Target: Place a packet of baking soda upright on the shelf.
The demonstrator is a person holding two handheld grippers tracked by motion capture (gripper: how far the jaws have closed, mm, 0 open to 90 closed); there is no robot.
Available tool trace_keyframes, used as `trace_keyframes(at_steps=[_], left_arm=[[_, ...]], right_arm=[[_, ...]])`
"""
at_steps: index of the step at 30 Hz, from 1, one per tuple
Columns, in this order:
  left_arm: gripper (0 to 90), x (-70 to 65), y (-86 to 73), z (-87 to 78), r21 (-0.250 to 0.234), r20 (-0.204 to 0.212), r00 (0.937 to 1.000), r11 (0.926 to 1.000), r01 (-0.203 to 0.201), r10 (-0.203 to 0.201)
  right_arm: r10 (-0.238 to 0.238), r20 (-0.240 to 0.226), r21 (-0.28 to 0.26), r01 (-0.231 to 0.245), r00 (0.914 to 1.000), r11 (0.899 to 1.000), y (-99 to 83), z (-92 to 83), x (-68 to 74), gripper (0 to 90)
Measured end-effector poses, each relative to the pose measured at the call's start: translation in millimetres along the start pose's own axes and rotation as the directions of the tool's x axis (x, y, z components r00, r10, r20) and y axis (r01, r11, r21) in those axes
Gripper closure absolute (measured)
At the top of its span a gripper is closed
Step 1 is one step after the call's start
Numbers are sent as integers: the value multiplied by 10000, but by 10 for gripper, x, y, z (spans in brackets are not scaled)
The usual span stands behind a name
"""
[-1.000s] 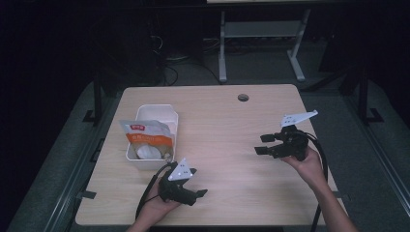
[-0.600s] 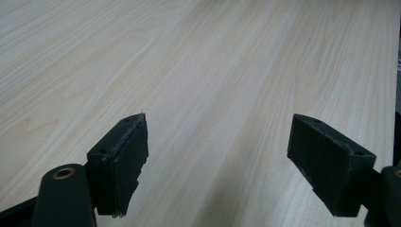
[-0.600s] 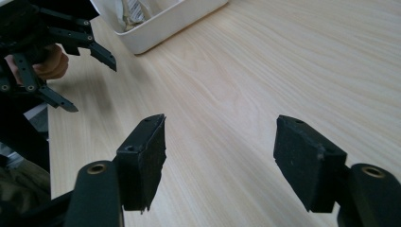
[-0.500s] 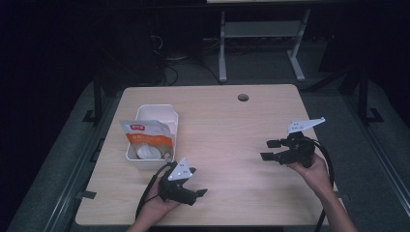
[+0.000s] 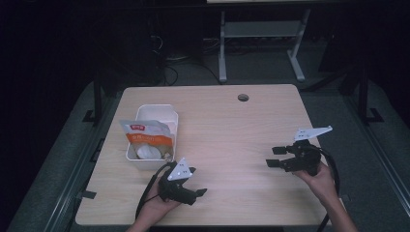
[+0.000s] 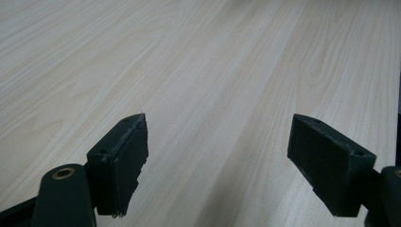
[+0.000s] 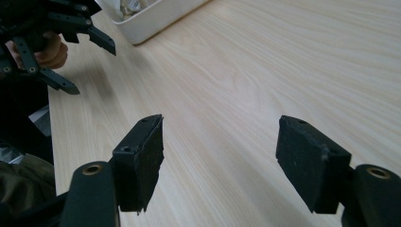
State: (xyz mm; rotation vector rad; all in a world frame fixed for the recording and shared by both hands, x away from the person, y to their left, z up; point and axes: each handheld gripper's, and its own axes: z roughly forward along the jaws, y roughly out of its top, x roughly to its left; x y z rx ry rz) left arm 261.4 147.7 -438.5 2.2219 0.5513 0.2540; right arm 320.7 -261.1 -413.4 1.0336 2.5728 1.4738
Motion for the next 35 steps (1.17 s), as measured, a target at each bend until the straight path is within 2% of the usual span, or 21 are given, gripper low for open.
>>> trace_keyframes(at_steps=[11, 24, 29, 31, 35], left_arm=[[208, -5, 0, 9, 6, -45, 10000, 10000, 17, -17], [208, -1, -15, 14, 67, -89, 10000, 10000, 45, -45], [208, 8, -31, 16, 124, -137, 9999, 9999, -33, 34], [208, 7, -32, 6, 135, -184, 9997, 9998, -129, 132], [209, -3, -39, -23, 33, -209, 9997, 9999, -152, 153]], right_arm=[[382, 35, 131, -383, 9993, 9992, -238, -53, 1, 312], [337, 51, 175, -338, 9994, 9993, -399, -89, 98, 306], [539, -104, 226, -536, 9985, 9983, -508, -77, 125, 301], [439, -78, 375, -436, 9990, 9983, -529, -71, 163, 301], [234, 152, 274, -238, 9996, 9993, -506, -71, 206, 293]])
